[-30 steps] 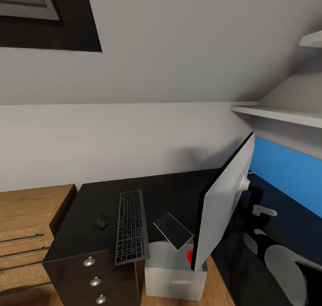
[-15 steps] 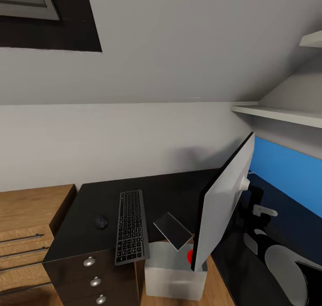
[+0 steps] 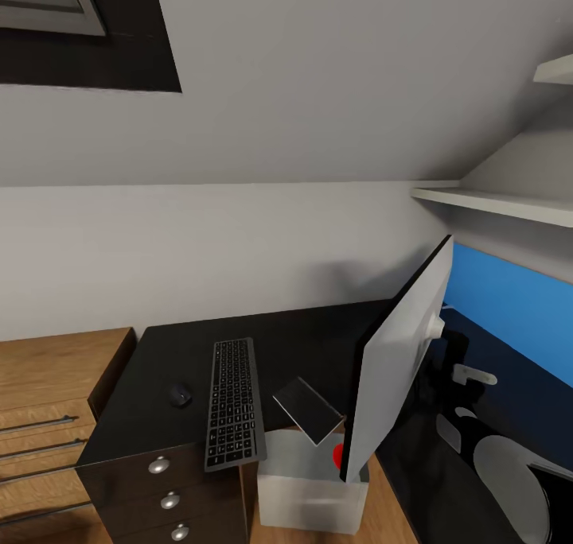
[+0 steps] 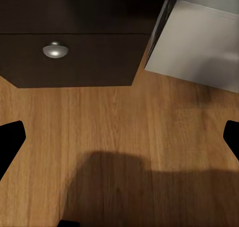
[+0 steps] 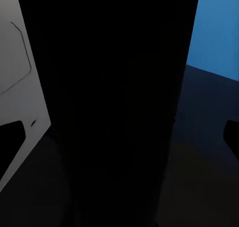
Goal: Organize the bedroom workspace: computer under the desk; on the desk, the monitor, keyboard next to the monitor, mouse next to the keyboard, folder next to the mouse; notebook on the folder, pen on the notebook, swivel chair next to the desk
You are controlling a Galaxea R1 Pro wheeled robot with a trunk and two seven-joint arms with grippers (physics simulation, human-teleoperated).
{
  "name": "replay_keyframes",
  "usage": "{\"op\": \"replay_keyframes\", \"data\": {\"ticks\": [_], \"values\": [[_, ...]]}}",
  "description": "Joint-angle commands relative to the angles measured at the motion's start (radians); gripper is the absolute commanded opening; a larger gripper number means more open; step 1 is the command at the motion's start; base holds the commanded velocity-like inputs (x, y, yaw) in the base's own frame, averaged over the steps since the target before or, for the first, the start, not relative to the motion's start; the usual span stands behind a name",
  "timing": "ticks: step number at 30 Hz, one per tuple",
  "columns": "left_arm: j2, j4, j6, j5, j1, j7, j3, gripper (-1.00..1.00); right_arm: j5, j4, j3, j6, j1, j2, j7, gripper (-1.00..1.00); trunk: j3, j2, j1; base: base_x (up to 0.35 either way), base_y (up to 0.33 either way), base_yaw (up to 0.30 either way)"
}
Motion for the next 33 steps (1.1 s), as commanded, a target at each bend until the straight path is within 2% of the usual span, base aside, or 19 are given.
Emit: {"op": "replay_keyframes", "data": {"ticks": [1,17,18,33], "values": [[0.001,0.000,-0.004,0.010,-0.001,0.008,-0.007,1.00,0.007,0.001,-0.004,-0.003,-0.001,0.000,-0.004,1.00,-0.001,-0.001,0.000,0.000,0.000,0.000],[0.000,0.000,-0.005,0.009,-0.001,0.008,-0.007,1.00,0.008,0.001,-0.003,-0.002,-0.001,0.001,-0.003,1.00,-0.001,-0.001,0.000,0.000,0.000,0.000],[0.000,0.000,-0.005,0.009,-0.001,0.008,-0.007,1.00,0.008,0.001,-0.003,-0.002,-0.001,0.001,-0.003,-1.00,-0.001,-0.001,0.000,0.000,0.000,0.000],[0.001,0.000,-0.006,0.009,-0.001,0.008,-0.007,1.00,0.007,0.000,-0.002,-0.002,-0.001,0.001,-0.003,-1.00,-0.001,-0.001,0.000,0.000,0.000,0.000]]}}
